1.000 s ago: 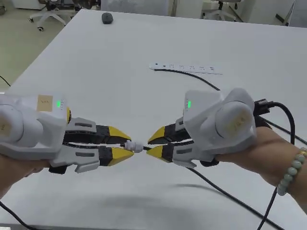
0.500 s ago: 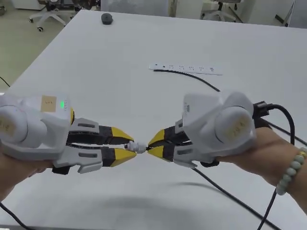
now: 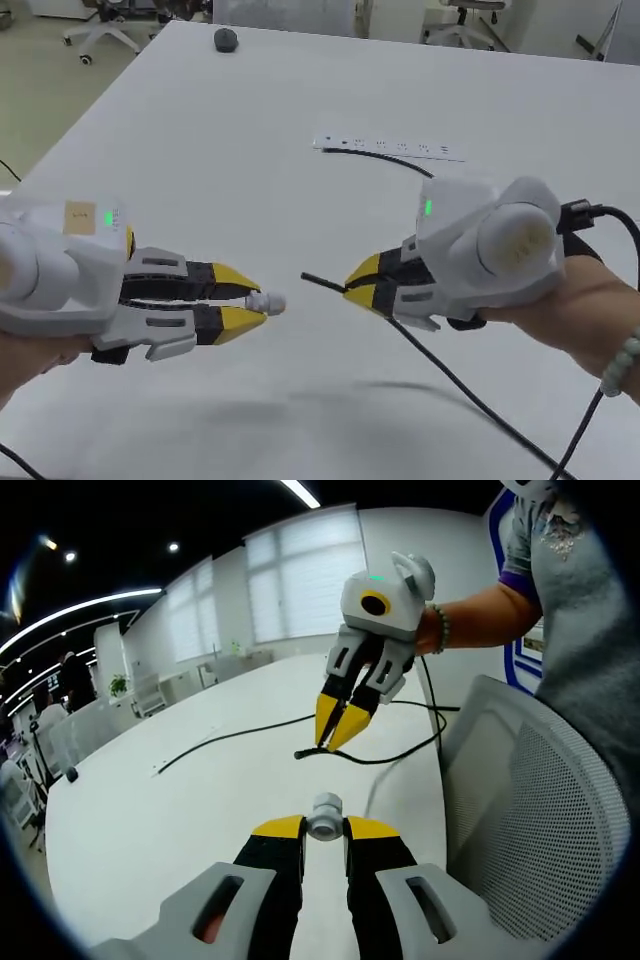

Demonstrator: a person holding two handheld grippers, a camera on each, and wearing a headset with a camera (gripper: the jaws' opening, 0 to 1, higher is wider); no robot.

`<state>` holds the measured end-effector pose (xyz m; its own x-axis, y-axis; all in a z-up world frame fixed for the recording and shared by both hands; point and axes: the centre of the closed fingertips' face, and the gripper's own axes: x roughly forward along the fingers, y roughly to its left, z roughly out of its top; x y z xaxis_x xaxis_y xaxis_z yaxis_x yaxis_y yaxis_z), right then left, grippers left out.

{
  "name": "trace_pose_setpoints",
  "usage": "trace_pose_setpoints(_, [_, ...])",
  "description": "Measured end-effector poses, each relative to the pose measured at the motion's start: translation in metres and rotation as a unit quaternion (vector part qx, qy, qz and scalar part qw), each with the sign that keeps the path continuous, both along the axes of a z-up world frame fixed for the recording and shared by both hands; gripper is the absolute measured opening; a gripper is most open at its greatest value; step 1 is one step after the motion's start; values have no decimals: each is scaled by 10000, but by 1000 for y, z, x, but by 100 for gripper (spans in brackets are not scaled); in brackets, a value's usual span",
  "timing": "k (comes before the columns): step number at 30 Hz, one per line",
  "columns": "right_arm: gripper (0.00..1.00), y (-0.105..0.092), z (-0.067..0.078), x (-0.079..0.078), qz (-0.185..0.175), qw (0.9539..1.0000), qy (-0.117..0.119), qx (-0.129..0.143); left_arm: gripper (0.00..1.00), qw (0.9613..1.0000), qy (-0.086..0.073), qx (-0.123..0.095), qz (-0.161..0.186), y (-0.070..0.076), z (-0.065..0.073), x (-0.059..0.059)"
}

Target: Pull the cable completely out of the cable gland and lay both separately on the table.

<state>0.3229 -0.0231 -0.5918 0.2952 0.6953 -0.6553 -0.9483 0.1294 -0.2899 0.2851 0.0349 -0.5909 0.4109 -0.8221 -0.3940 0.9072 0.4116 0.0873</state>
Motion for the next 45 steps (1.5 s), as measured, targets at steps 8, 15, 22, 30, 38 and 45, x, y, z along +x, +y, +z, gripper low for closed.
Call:
trace_pose_setpoints(8, [0, 15, 20, 42, -307, 9990, -96, 313, 15, 10000, 39, -14, -2, -7, -9, 9])
trace_pose_setpoints(15, [0, 47, 30, 82, -250, 9984, -174, 482, 15, 9996, 24, 234, -142, -13, -23, 22])
trace_pose_setpoints(22, [0, 67, 3, 117, -216, 9986, 60, 481, 15, 9993, 98, 271, -233, -20, -40, 34])
trace_pose_setpoints(30, [0, 80, -56, 135, -112, 9988, 410, 255, 15, 9990, 250, 280, -225, -26, -68, 43])
trace_pose_setpoints(38, [0, 86, -97, 142, -14, 9985, 556, -22, 15, 9987, 366, 299, -166, -29, -94, 53])
trace_pose_setpoints(45, [0, 79, -122, 136, 7, 9967, 799, -164, 15, 9988, 445, 218, -25, -25, -101, 58])
